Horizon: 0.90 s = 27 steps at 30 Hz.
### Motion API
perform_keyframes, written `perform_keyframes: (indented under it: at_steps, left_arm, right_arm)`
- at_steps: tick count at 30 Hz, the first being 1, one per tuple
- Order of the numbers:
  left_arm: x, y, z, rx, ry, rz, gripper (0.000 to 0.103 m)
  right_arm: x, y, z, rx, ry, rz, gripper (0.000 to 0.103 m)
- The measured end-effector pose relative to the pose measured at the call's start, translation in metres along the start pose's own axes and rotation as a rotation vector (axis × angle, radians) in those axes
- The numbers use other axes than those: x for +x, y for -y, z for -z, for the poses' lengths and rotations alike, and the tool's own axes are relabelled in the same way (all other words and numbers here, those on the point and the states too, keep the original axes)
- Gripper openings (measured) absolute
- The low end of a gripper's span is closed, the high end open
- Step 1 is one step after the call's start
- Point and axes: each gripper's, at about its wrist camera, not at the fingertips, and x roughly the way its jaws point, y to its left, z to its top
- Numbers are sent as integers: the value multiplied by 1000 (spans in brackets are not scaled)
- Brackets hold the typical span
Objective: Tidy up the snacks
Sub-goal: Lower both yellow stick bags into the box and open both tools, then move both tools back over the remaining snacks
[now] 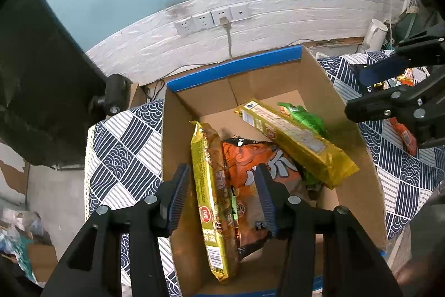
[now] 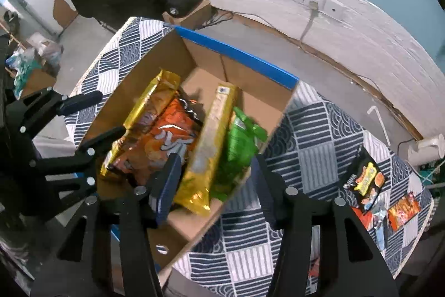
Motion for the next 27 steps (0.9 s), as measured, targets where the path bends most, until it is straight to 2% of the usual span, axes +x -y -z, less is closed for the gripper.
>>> perform_keyframes:
  at_steps: [3,7,14,27]
  left_arm:
    - [-2,8,-3,13,4,4,50]
    - [-7,21,-8,33,21,10,58]
    - [-11,51,-19,88,34,27,58]
    - [-13,113,-48,168,35,76,63]
  right_arm:
    - [-6,8,7,-1,2,11,53]
    - [-14,22,20,8,5,25,53]
    - [-24,55,39,42,6,57,53]
    - [-45,148,83,154,0,139,53]
